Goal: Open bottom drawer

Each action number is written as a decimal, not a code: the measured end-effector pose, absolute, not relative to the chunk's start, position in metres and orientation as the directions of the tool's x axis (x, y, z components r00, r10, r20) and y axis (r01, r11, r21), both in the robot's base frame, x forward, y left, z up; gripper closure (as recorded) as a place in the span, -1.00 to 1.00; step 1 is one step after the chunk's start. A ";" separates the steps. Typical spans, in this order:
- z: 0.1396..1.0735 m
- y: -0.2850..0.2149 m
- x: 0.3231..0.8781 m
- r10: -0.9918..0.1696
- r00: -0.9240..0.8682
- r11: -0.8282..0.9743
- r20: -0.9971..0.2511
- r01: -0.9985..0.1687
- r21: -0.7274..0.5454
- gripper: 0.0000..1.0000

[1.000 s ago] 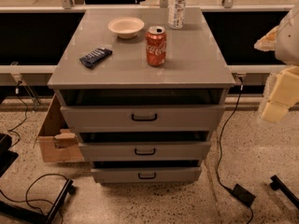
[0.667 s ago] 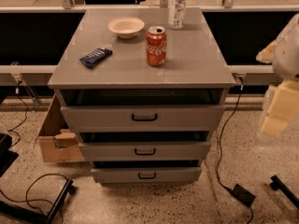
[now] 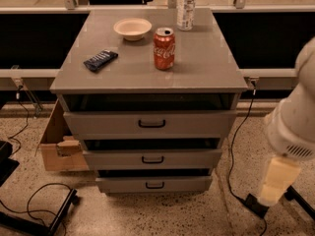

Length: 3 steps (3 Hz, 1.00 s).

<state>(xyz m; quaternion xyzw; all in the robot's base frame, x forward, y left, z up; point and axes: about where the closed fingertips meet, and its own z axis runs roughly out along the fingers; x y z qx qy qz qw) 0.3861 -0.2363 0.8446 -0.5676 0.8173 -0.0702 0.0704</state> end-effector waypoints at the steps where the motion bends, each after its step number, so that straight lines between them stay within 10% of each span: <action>1: 0.765 -0.238 0.375 -0.941 -0.337 0.336 -0.021 -0.927 -0.168 -1.00; 3: 0.658 -0.213 0.402 -0.951 -0.303 0.308 -0.060 -0.942 -0.133 -1.00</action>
Offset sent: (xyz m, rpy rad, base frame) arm 0.0160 0.0194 -0.2455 0.0416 0.0161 0.1088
